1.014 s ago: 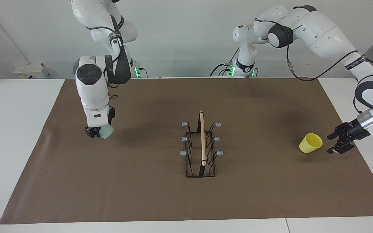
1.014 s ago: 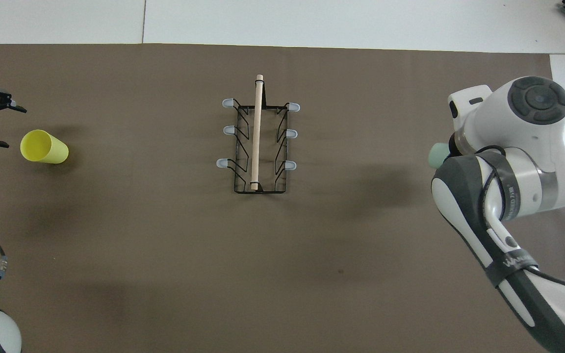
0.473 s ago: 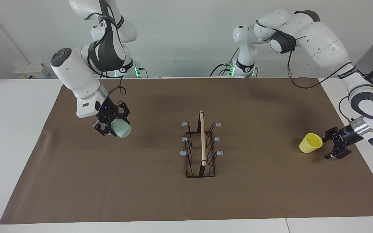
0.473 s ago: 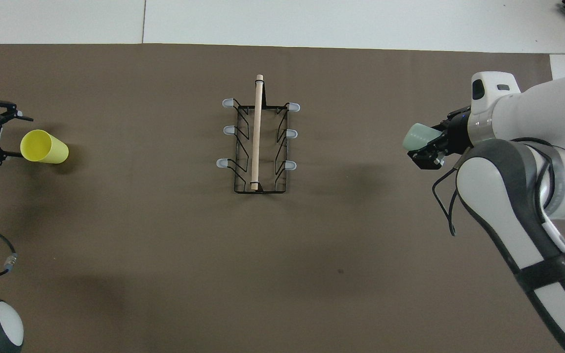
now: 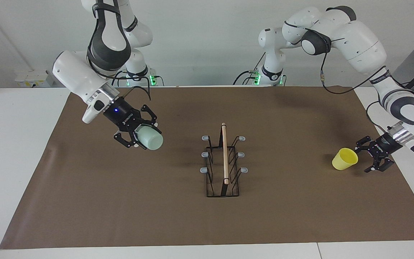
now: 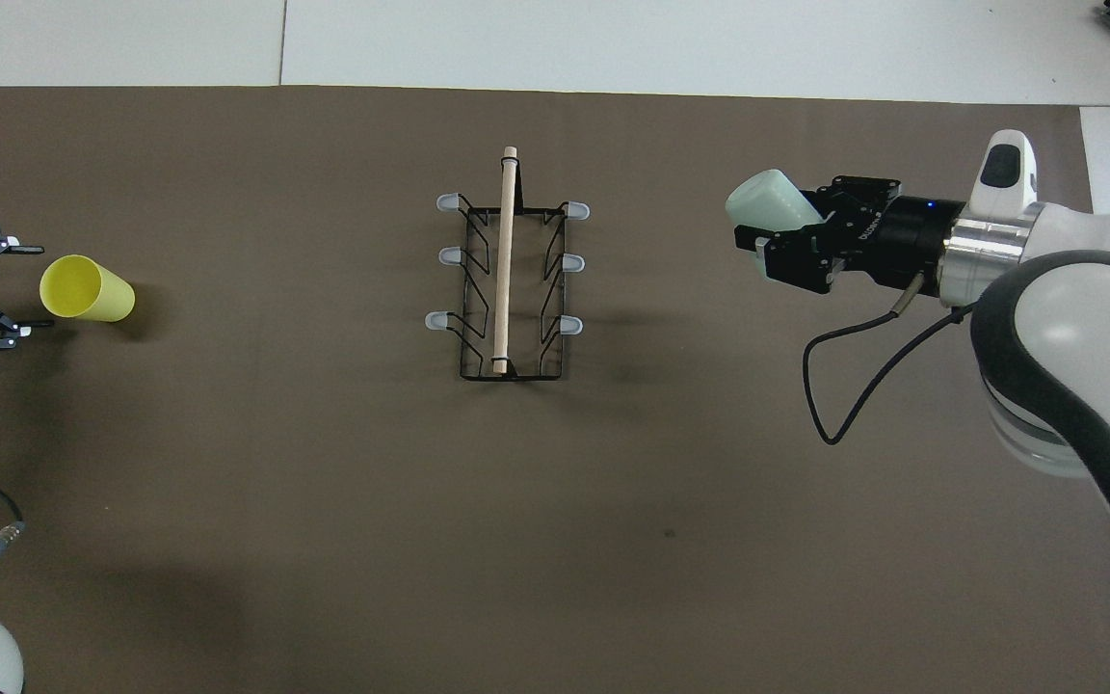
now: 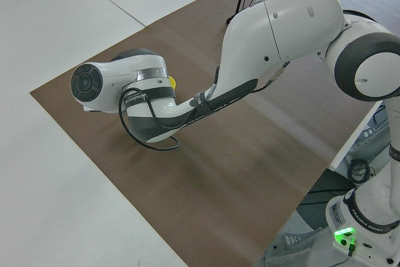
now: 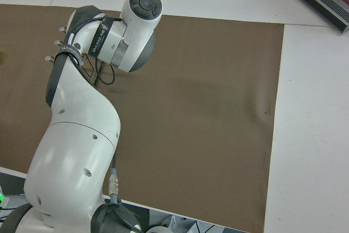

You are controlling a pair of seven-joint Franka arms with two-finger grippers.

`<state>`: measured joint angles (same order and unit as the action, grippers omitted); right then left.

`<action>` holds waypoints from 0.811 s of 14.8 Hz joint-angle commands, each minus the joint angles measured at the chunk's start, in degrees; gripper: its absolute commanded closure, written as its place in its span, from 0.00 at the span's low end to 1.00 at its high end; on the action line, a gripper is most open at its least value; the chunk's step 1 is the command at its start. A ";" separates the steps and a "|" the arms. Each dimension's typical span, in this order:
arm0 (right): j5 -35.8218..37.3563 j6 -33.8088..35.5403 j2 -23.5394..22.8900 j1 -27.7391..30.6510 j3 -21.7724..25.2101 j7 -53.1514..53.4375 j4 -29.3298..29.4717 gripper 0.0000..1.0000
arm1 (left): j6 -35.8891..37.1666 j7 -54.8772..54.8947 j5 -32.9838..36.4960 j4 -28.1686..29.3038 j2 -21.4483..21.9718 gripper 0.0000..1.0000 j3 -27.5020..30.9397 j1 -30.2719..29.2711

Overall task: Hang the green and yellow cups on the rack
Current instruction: 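Carry the green cup to the rack while the left gripper reaches the yellow cup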

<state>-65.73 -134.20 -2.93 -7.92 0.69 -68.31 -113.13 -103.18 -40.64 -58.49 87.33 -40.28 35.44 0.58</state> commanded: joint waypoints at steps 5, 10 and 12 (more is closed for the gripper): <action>-40.03 -14.40 7.76 -10.34 -0.17 -25.79 -12.46 1.00 | -1.68 -6.21 -10.50 12.42 6.27 0.00 1.65 1.44; -69.02 -18.46 5.74 -18.87 -0.17 -49.68 -12.82 1.00 | -5.89 -6.38 -10.50 16.10 8.90 0.00 2.00 4.61; -77.85 -18.55 5.56 -20.03 -0.17 -57.96 -12.90 1.00 | -4.76 -6.82 -10.50 16.64 9.35 0.00 2.09 3.99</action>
<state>-136.99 -152.13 2.42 -27.11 0.28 -119.81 -125.55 -107.34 -47.18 -68.07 100.23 -33.61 36.58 3.94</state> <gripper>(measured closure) 0.295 0.000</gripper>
